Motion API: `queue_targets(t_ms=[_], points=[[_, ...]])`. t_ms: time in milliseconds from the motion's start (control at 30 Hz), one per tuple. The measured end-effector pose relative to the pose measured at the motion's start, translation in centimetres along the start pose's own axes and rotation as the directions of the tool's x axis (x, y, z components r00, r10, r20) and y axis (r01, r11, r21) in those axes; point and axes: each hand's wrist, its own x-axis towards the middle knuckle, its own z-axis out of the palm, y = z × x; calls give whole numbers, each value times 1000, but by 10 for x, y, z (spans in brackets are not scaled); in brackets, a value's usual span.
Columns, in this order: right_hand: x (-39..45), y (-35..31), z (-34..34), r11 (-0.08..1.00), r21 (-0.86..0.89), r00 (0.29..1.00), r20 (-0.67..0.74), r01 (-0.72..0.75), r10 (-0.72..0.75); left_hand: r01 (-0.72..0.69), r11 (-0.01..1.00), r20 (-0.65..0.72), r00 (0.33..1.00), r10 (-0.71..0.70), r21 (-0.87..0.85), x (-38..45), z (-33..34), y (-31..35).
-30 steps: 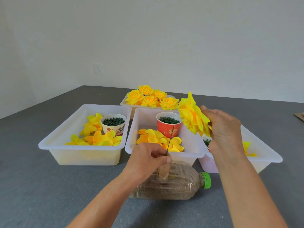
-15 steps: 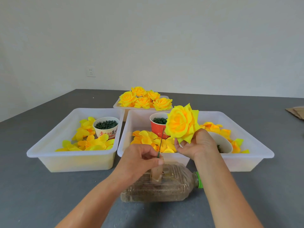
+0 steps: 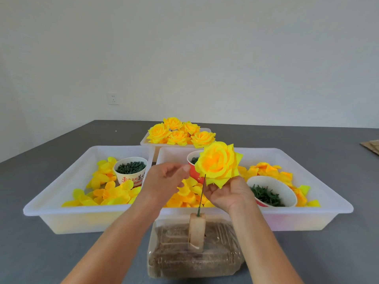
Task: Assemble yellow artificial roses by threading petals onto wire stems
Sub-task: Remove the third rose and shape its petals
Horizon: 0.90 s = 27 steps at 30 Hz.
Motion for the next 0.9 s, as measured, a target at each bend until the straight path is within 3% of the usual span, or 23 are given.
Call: queue_targets(t_ms=[167, 400, 533, 600, 700, 800, 900], points=[[16, 11, 14, 999, -25, 999, 35, -35, 36, 229, 955, 76, 973, -218, -190, 33, 14, 9], [32, 8, 25, 991, -131, 996, 85, -21, 32, 232, 909, 73, 973, -221, -346, 67, 8, 10], [44, 1, 22, 985, -173, 980, 196, -4, 38, 215, 910, 67, 976, -205, -354, 83, -4, 13], [49, -4, 21, 957, -284, 968, 251, 67, 7, 209, 922, 74, 978, -195, -325, 92, -10, 13], [57, -7, 23, 827, -485, 939, 312, 286, -142, 200, 942, 95, 979, -181, -271, 103, -16, 13], [63, -10, 24, 626, -600, 864, 405, 498, -300, 206, 950, 76, 978, -193, -237, 114, -18, 11], [64, -14, 26, 426, -643, 771, 547, 636, -325, 232, 949, 61, 973, -224, -213, 122, -19, 10]])
